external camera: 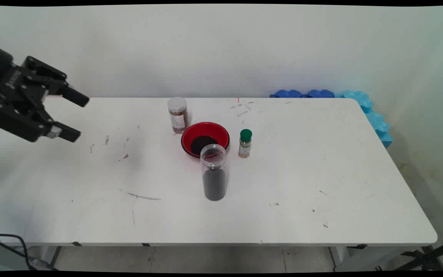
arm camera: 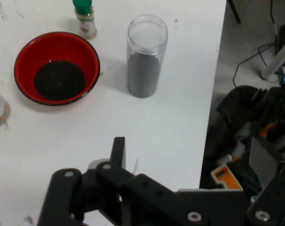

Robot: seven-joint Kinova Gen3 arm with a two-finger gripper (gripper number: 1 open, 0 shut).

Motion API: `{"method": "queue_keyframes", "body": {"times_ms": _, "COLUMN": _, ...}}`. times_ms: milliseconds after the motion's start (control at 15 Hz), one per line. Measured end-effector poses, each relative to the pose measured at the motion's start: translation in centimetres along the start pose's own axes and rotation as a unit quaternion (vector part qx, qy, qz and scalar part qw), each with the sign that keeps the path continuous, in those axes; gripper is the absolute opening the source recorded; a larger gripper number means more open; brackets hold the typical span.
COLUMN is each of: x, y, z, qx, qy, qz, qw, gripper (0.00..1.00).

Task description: Pick up the black seasoning powder from the table

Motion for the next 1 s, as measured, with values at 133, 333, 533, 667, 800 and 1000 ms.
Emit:
{"method": "queue_keyframes", "body": {"times_ms": 133, "x": -0.3, "y": -0.1, "z": 0.8, "qx": 0.004, "qy": 0.011, "qz": -0.004, "qw": 0.9999, "gripper": 1.00}}
{"method": "queue_keyframes", "body": {"times_ms": 333, "x": -1.1, "y": -0.5, "z": 2.4, "qx": 0.010, "qy": 0.026, "qz": -0.011, "qw": 0.9995, "gripper": 1.00}}
{"method": "queue_keyframes", "body": {"times_ms": 533, "x": -2.0, "y": -1.0, "z": 4.9, "qx": 0.015, "qy": 0.043, "qz": -0.018, "qw": 0.9988, "gripper": 1.00}}
{"method": "queue_keyframes", "body": {"times_ms": 667, "x": -2.4, "y": -1.3, "z": 6.4, "qx": 0.016, "qy": 0.050, "qz": -0.020, "qw": 0.9984, "gripper": 1.00}}
{"method": "queue_keyframes", "body": {"times_ms": 800, "x": -2.8, "y": -1.7, "z": 7.9, "qx": 0.017, "qy": 0.058, "qz": -0.019, "qw": 0.9980, "gripper": 1.00}}
{"method": "queue_keyframes", "body": {"times_ms": 1000, "x": -3.5, "y": -2.6, "z": 10.9, "qx": 0.018, "qy": 0.077, "qz": -0.016, "qw": 0.9967, "gripper": 1.00}}
